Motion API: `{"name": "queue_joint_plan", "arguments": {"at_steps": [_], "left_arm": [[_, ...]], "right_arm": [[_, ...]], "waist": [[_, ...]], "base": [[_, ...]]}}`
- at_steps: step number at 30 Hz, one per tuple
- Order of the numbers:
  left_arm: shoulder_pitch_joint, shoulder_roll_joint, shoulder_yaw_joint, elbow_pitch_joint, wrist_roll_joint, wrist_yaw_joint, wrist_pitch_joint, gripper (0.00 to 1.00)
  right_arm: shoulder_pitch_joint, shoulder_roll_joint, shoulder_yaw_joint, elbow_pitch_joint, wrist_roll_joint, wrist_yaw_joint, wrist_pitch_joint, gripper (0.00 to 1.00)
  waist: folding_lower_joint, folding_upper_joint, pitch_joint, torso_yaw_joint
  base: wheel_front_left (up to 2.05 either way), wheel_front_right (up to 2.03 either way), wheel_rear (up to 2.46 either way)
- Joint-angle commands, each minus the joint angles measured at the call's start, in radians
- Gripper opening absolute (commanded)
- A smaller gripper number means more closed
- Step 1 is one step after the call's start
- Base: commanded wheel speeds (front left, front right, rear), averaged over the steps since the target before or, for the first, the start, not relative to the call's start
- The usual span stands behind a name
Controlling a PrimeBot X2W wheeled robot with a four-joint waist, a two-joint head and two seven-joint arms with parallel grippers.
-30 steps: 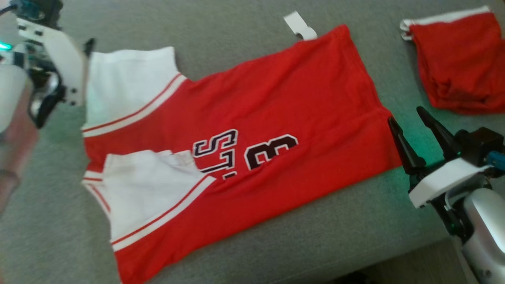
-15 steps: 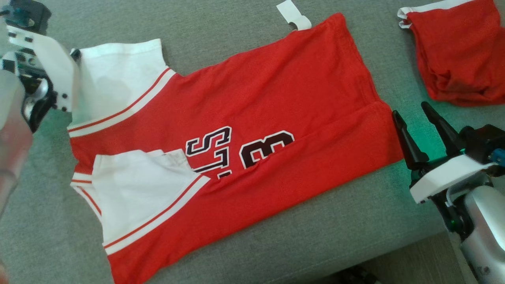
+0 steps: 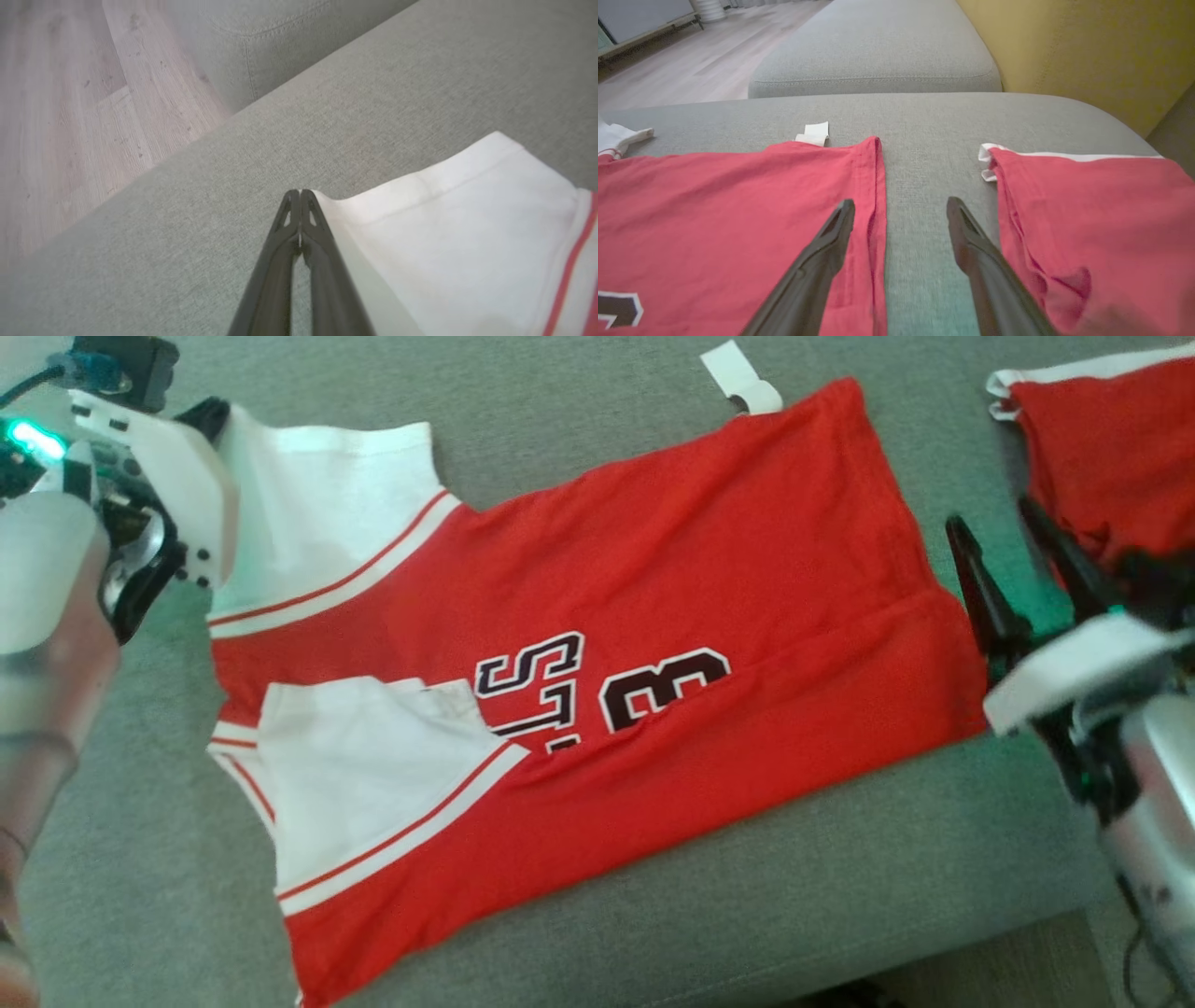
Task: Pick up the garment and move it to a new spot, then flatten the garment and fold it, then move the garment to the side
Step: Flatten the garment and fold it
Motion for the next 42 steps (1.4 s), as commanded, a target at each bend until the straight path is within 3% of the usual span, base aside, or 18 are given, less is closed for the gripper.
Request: {"name": "queue_joint_plan", "arguments": {"at_steps": [1,11,19,34,42], "left_arm": [[-0.08,0.025,0.026,-0.026,0.014,-0.004,-0.037,0.0],[-0.134,-0.016,-0.034,-0.094,0.035,-0.005,-0.137,0.0],[-0.154,-0.03,-0.085,-0.132,0.018,-0.005,-0.144,0.0],[-0.165,-0.039,-0.149,-0.116,-0.022,-0.005,-0.167,0.0],[-0.171,-0.045,-0.18,-0.097,-0.044,-0.005,-0.184,0.0]], "right_arm": [[-0.07,-0.024,0.041,0.005,0.034,0.007,0.05,1.0],[-0.333,-0.012,0.167,0.234,0.177,0.007,0.246,1.0],[-0.467,0.027,0.223,0.44,0.237,0.007,0.264,1.0],[-0.563,0.037,0.341,0.59,0.344,0.007,0.269,1.0],[-0.596,0.033,0.38,0.685,0.342,0.007,0.252,1.0]], "waist": [[0.0,0.0,-0.008,0.022],[0.0,0.0,-0.014,0.089],[0.0,0.0,-0.013,0.133],[0.0,0.0,-0.016,0.18],[0.0,0.0,-0.021,0.197]], "base": [[0.0,0.0,0.0],[0.0,0.0,0.0],[0.0,0.0,0.0],[0.0,0.0,0.0],[0.0,0.0,0.0]]}}
